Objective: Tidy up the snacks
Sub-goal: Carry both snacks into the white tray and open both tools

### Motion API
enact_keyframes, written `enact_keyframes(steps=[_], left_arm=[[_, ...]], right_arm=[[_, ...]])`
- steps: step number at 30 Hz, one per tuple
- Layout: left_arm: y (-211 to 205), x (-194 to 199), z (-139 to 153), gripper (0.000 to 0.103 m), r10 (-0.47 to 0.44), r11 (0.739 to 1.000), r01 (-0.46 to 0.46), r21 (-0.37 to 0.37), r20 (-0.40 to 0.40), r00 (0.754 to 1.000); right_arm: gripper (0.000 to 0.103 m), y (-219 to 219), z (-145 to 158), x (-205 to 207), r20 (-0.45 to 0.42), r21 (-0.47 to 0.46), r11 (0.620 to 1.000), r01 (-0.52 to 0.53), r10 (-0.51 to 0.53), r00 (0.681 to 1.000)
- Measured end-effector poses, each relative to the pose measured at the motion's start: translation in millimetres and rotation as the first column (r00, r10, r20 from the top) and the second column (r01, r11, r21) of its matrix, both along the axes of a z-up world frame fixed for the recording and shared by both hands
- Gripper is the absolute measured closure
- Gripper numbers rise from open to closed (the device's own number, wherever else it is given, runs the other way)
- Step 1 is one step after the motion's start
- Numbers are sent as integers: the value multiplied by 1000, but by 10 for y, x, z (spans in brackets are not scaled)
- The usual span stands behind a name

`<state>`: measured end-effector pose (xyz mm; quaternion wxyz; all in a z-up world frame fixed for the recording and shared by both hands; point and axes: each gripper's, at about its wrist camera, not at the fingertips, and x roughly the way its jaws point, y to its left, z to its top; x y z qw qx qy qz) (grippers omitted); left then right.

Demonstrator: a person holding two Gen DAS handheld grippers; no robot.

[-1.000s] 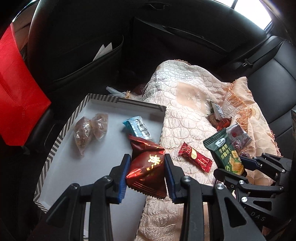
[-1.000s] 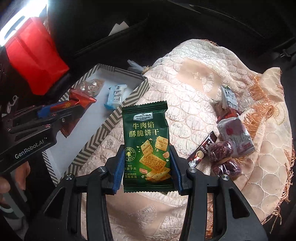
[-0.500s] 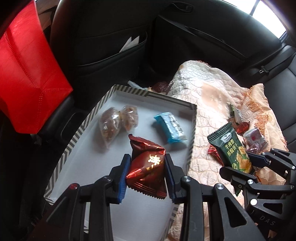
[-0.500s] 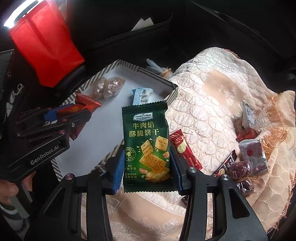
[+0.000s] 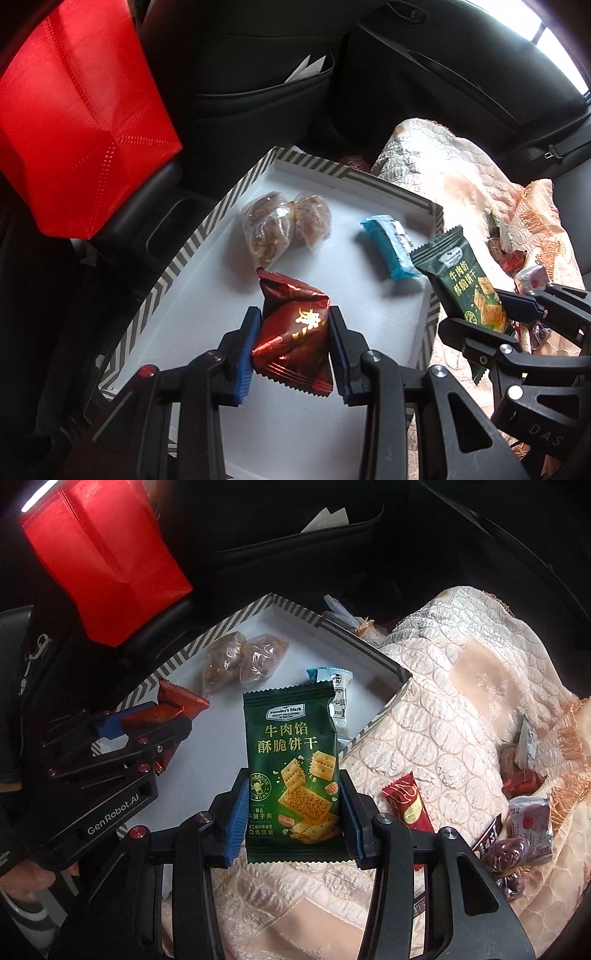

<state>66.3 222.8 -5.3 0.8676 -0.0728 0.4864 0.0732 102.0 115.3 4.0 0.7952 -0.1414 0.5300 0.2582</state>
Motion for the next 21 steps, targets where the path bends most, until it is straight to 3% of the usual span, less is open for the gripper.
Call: enact_keyframes(steps=[21], left_arm=[[195, 75, -252, 65, 54, 998, -55, -7, -49, 997]], right_arm=[[59, 470, -479, 302, -80, -56, 998, -25, 20, 997]])
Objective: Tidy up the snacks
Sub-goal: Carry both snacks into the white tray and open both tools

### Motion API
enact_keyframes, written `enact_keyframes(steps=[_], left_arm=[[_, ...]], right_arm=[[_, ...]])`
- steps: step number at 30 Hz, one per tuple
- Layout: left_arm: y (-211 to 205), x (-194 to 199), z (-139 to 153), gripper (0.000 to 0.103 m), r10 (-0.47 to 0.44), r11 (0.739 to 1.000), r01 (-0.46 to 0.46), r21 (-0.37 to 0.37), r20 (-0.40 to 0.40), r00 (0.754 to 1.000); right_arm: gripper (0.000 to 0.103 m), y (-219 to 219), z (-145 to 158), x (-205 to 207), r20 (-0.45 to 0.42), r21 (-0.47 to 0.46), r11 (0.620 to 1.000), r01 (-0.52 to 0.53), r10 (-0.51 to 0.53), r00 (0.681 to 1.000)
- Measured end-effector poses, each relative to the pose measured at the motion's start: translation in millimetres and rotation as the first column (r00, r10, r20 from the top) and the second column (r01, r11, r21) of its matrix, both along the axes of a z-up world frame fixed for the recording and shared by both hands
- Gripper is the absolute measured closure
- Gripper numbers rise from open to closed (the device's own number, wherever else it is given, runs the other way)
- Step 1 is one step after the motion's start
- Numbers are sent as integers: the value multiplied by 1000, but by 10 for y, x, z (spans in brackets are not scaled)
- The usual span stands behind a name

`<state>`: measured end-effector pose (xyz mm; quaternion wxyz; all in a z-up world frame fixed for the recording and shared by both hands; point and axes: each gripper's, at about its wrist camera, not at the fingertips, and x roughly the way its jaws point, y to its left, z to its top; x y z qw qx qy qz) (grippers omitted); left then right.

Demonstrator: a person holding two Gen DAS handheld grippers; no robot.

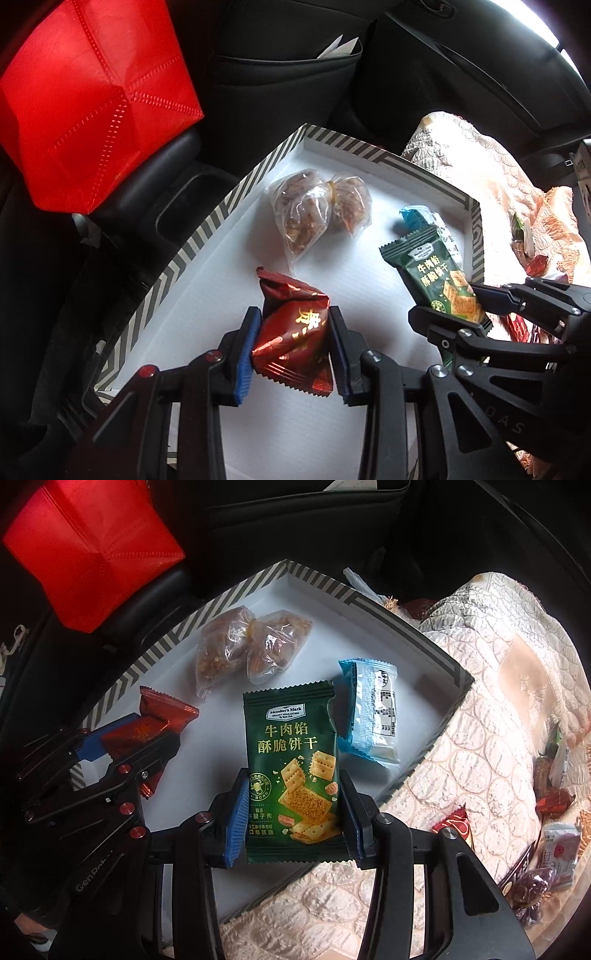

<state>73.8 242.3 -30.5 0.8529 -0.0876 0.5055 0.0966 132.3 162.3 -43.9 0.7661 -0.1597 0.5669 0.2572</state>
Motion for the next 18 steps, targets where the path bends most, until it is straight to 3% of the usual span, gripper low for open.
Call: enact_keyframes(steps=[18], left_arm=[[40, 51, -104, 65, 21, 1000, -21, 9, -34, 999]], right_arm=[[59, 153, -189, 133, -12, -31, 999, 9, -9, 1000]])
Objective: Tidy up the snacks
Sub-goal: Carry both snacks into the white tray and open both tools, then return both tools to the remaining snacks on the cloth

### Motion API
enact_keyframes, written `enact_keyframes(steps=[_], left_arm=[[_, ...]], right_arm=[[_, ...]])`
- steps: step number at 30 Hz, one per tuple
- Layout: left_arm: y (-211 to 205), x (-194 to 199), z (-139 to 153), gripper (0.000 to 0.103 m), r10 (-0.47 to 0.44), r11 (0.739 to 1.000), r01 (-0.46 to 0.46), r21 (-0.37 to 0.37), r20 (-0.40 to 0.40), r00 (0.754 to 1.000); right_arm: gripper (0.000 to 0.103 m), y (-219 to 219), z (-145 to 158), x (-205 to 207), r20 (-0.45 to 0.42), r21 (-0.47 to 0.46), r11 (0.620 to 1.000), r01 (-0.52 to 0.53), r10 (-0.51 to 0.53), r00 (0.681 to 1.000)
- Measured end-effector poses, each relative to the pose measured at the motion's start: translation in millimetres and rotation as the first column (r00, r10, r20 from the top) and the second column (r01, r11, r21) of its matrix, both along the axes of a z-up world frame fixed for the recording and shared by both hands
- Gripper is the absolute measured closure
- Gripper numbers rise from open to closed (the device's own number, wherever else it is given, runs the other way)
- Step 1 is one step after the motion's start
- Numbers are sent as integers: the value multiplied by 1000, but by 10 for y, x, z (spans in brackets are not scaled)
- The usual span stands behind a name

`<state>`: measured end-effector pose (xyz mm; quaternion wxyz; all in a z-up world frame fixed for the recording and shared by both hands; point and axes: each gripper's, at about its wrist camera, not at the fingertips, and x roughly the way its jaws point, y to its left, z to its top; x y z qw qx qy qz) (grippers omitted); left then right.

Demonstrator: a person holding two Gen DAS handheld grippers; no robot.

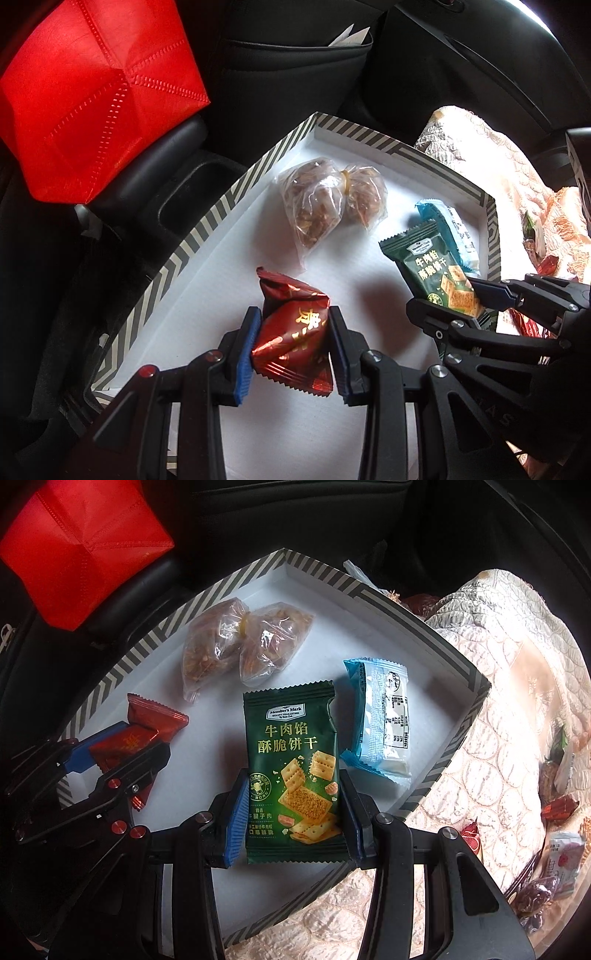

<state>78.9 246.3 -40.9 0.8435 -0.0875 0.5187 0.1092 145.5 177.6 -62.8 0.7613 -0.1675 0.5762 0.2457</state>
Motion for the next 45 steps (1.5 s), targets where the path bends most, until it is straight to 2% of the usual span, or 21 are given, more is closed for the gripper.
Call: enact_keyframes(steps=[12, 18, 21, 23, 26, 38, 45], left_arm=[[16, 7, -34, 64, 12, 1000, -12, 7, -7, 1000], [15, 4, -36, 62, 23, 1000, -23, 18, -13, 1000], [23, 0, -28, 54, 33, 999, -32, 31, -16, 999], [39, -13, -6, 42, 43, 998, -42, 39, -10, 999], [59, -36, 33, 30, 52, 998, -52, 30, 6, 999], [-52, -120, 289, 23, 32, 998, -35, 47, 58, 998], [-210, -154, 436, 21, 0, 999, -4, 49, 79, 997]], right_arm=[[59, -8, -103, 30, -6, -26, 1000, 4, -5, 1000], [55, 9, -83, 16, -7, -32, 999, 1, -2, 1000], [55, -4, -25, -34, -6, -24, 1000, 8, -8, 1000], [55, -30, 21, -38, 4, -20, 1000, 17, -16, 1000], [55, -97, 93, -36, 6, 4, 999, 34, -34, 999], [54, -369, 457, -244, 39, 88, 995, 46, -50, 998], [54, -744, 628, -349, 59, 104, 991, 89, -96, 994]])
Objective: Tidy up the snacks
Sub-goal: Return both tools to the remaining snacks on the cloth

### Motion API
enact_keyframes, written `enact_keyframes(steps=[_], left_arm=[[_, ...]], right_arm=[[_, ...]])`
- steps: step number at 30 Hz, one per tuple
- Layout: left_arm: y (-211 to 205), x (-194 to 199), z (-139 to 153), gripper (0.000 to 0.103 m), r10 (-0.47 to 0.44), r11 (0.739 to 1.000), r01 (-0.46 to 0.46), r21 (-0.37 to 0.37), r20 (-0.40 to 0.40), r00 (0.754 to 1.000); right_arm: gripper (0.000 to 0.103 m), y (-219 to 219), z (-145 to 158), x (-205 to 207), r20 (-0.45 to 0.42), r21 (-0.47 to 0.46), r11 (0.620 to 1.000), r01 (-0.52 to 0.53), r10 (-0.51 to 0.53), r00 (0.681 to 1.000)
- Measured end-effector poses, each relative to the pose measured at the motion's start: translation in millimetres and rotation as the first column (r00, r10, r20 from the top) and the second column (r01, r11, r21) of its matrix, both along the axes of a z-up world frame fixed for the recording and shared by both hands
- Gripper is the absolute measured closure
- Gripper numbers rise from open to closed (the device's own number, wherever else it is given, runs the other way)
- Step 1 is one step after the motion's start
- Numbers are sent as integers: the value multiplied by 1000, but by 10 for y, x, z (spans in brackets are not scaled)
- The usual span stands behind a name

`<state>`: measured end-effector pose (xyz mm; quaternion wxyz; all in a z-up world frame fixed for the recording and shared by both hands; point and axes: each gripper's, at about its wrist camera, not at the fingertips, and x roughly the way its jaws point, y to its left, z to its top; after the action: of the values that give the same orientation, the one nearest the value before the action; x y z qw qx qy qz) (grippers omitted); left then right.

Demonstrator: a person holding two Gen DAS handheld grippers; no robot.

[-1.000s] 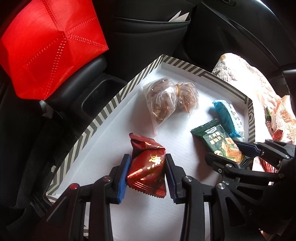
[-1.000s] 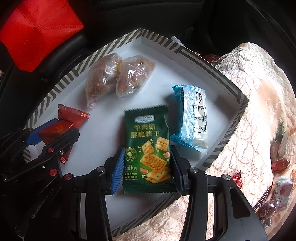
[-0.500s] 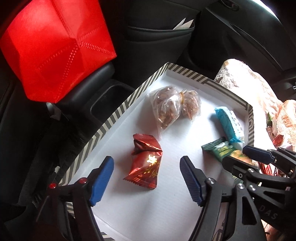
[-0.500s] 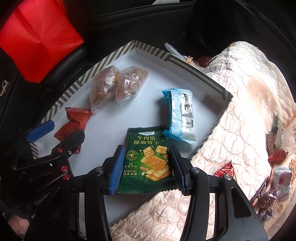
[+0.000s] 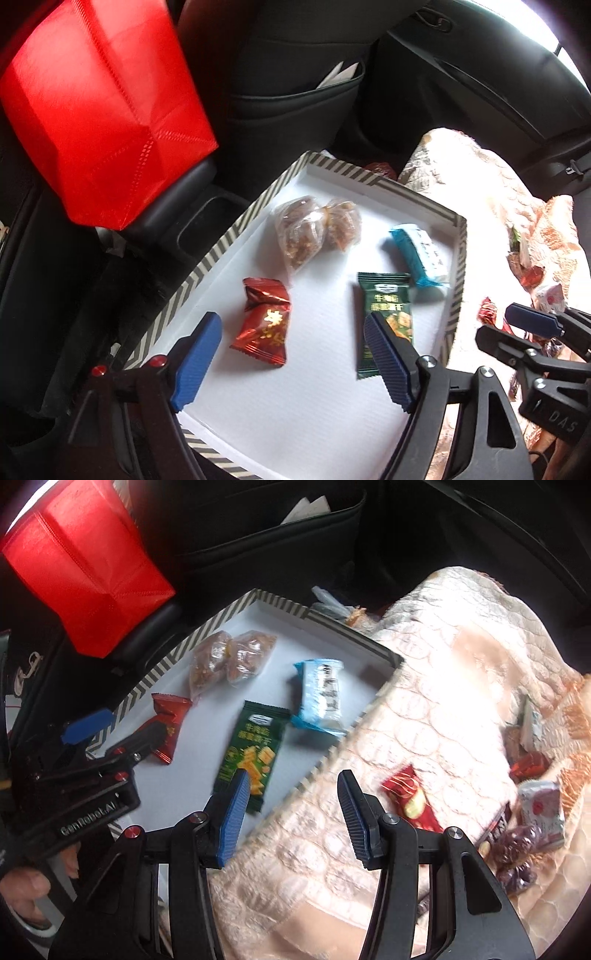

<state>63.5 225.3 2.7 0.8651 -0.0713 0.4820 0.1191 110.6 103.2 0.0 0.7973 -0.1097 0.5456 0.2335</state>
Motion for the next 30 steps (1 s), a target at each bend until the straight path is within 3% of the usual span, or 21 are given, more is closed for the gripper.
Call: enact_keyframes(steps=[9, 17, 23, 30], left_arm=[[-371, 36, 124, 20, -75, 997, 74, -2, -2, 997], [-797, 135, 167, 20, -145, 989, 144, -24, -25, 989], [-1177, 295, 53, 20, -171, 983, 163, -89, -94, 981], [-1660, 550, -200, 20, -143, 982, 117, -150, -174, 974]], right_arm=[[54, -776, 188, -97, 44, -4, 993, 119, -119, 992], [54, -1467, 128, -131, 13, 9, 968, 251, -251, 968], [54, -1857, 76, -143, -7, 34, 942, 335, -335, 942], [54, -2048, 85, -134, -24, 79, 924, 375, -375, 927]])
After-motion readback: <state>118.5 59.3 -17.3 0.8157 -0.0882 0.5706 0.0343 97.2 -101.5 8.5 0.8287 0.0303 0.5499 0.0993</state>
